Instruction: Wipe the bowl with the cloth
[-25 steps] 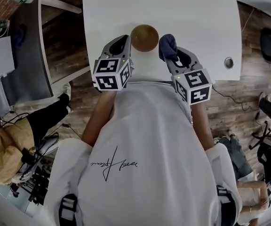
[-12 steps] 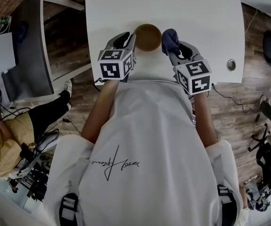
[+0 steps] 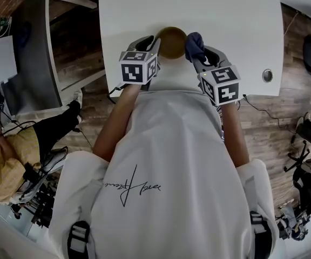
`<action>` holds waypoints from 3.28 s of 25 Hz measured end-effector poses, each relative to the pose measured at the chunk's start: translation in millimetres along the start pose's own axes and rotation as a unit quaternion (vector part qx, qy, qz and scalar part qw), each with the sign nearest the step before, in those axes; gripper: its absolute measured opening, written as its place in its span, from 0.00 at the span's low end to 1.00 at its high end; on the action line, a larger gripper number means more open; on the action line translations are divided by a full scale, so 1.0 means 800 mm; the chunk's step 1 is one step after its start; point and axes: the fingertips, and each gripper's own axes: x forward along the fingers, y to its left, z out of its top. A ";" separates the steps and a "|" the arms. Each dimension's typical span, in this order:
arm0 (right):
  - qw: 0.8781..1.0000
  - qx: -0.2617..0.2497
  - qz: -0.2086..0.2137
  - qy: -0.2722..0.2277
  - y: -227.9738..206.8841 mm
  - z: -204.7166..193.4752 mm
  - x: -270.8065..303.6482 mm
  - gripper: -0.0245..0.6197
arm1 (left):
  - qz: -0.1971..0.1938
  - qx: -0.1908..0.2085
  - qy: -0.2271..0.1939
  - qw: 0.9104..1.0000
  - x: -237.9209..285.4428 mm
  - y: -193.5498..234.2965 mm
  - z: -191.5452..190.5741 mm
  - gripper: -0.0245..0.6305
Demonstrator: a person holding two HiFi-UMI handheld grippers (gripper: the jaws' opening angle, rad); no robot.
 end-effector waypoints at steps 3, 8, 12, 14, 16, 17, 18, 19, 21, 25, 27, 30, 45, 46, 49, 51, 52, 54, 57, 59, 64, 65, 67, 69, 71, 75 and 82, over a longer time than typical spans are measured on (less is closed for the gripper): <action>1.000 -0.001 0.001 0.004 -0.001 -0.002 0.000 0.19 | 0.011 0.019 0.006 1.000 0.006 0.002 -0.001 0.17; 1.000 0.003 0.000 0.011 -0.006 -0.009 0.003 0.19 | 0.014 0.020 0.018 1.000 0.019 0.004 -0.008 0.17; 1.000 -0.003 0.004 0.022 -0.004 -0.018 0.007 0.19 | 0.008 0.021 0.029 0.999 0.026 0.002 -0.016 0.17; 1.000 -0.004 0.006 0.026 -0.001 -0.021 0.008 0.19 | 0.010 0.023 0.029 0.999 0.026 0.003 -0.017 0.17; 1.000 -0.004 0.009 0.029 0.000 -0.024 0.009 0.19 | 0.013 0.021 0.025 0.999 0.025 0.002 -0.017 0.17; 0.999 -0.004 0.010 0.030 0.001 -0.025 0.008 0.19 | 0.014 0.020 0.023 0.999 0.024 0.001 -0.016 0.17; 0.999 -0.004 0.010 0.031 0.001 -0.026 0.007 0.19 | 0.014 0.020 0.022 0.999 0.023 0.000 -0.016 0.17; 0.999 -0.004 0.011 0.032 0.000 -0.027 0.006 0.19 | 0.015 0.020 0.021 0.999 0.023 -0.001 -0.016 0.17; 0.999 -0.003 0.011 0.032 0.000 -0.027 0.005 0.19 | 0.016 0.017 0.019 1.000 0.022 -0.001 -0.014 0.14; 0.999 -0.003 0.013 0.036 0.003 -0.026 0.009 0.19 | 0.014 0.011 0.017 1.000 0.020 0.005 -0.013 0.11; 0.999 -0.003 0.015 0.039 0.004 -0.027 0.011 0.19 | 0.013 0.012 0.016 1.000 0.021 0.004 -0.012 0.08; 0.999 -0.003 0.016 0.041 0.001 -0.032 0.014 0.19 | 0.013 0.008 0.015 1.000 0.025 0.003 -0.014 0.08; 0.999 0.006 0.010 0.046 -0.012 -0.041 0.026 0.19 | 0.001 0.006 0.019 1.000 0.033 0.002 -0.016 0.07; 0.999 0.006 0.009 0.046 -0.012 -0.040 0.026 0.19 | 0.001 0.006 0.019 1.000 0.033 0.002 -0.015 0.07; 0.999 0.005 0.008 0.046 -0.009 -0.040 0.027 0.19 | 0.000 0.008 0.017 1.000 0.029 0.004 -0.017 0.07; 0.999 0.004 0.007 0.046 -0.007 -0.039 0.029 0.19 | 0.000 0.008 0.016 1.000 0.026 0.006 -0.018 0.07; 0.999 0.003 0.007 0.046 -0.008 -0.039 0.030 0.19 | 0.000 0.008 0.016 1.000 0.027 0.007 -0.018 0.07; 0.999 0.003 0.006 0.047 -0.013 -0.038 0.031 0.19 | 0.001 0.008 0.017 1.000 0.029 0.006 -0.017 0.07; 0.999 0.002 0.006 0.049 -0.017 -0.036 0.035 0.19 | 0.001 0.009 0.018 1.000 0.031 0.007 -0.017 0.07; 0.999 0.001 0.006 0.049 -0.016 -0.036 0.037 0.19 | 0.002 0.013 0.018 1.000 0.030 0.008 -0.018 0.07; 0.999 0.000 0.008 0.051 -0.014 -0.035 0.038 0.19 | 0.002 0.011 0.018 1.000 0.028 0.009 -0.019 0.07; 0.999 -0.001 0.008 0.051 -0.014 -0.034 0.038 0.19 | 0.001 0.010 0.017 1.000 0.027 0.009 -0.018 0.07; 0.999 -0.002 0.008 0.051 -0.014 -0.031 0.037 0.19 | 0.001 0.010 0.017 1.000 0.026 0.010 -0.016 0.07; 0.999 -0.003 0.009 0.051 -0.014 -0.028 0.037 0.19 | 0.001 0.011 0.017 1.000 0.024 0.010 -0.014 0.07; 0.999 -0.003 0.009 0.051 -0.015 -0.027 0.037 0.19 | 0.000 0.011 0.018 1.000 0.024 0.009 -0.013 0.07; 0.999 -0.005 0.009 0.053 -0.020 -0.026 0.040 0.19 | -0.001 0.011 0.021 1.000 0.027 0.008 -0.015 0.07; 0.998 -0.011 0.010 0.056 -0.021 -0.024 0.040 0.19 | -0.003 0.012 0.022 1.000 0.026 0.005 -0.015 0.07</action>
